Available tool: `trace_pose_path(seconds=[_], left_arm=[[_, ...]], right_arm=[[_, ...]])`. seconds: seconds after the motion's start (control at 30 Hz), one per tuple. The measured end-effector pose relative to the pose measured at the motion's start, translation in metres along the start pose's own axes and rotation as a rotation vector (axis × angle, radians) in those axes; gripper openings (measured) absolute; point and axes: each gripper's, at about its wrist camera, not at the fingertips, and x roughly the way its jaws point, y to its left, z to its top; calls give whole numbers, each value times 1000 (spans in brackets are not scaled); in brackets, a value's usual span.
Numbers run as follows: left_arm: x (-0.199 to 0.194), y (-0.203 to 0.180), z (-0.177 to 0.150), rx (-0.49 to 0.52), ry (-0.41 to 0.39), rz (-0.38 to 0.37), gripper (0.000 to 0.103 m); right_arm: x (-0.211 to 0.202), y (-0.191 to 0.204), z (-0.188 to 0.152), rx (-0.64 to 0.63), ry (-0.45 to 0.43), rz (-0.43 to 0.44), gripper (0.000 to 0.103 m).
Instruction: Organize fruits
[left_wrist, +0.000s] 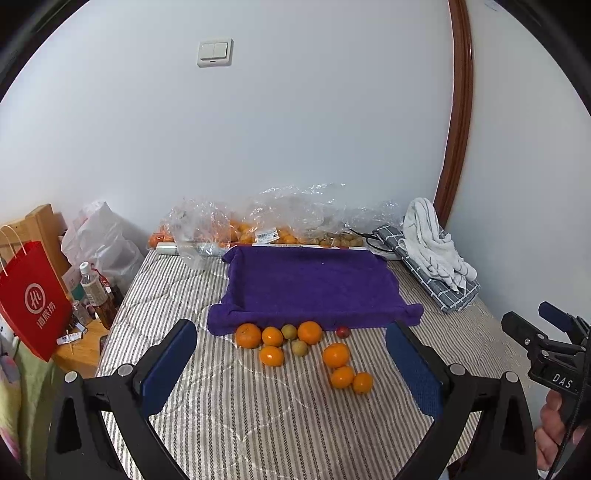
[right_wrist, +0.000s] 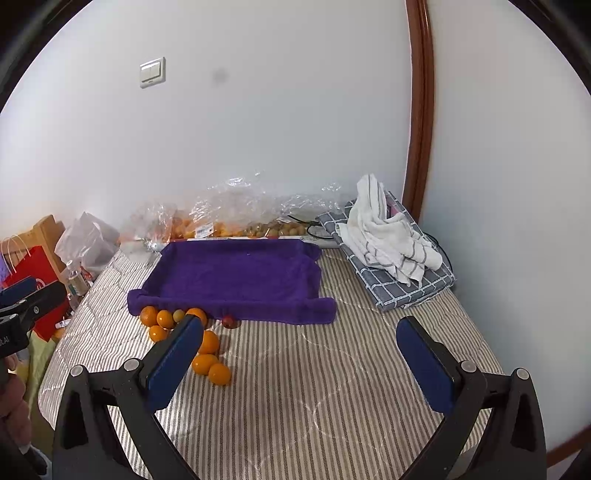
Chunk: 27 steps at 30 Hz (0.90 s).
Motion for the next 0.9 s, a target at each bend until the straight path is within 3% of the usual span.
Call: trace_pose_path(seconds=[0.9], left_arm=[[3,0,-4,-8,2,-16,103]], right_arm=[[-5,-1,2,-7,-14,1,103]])
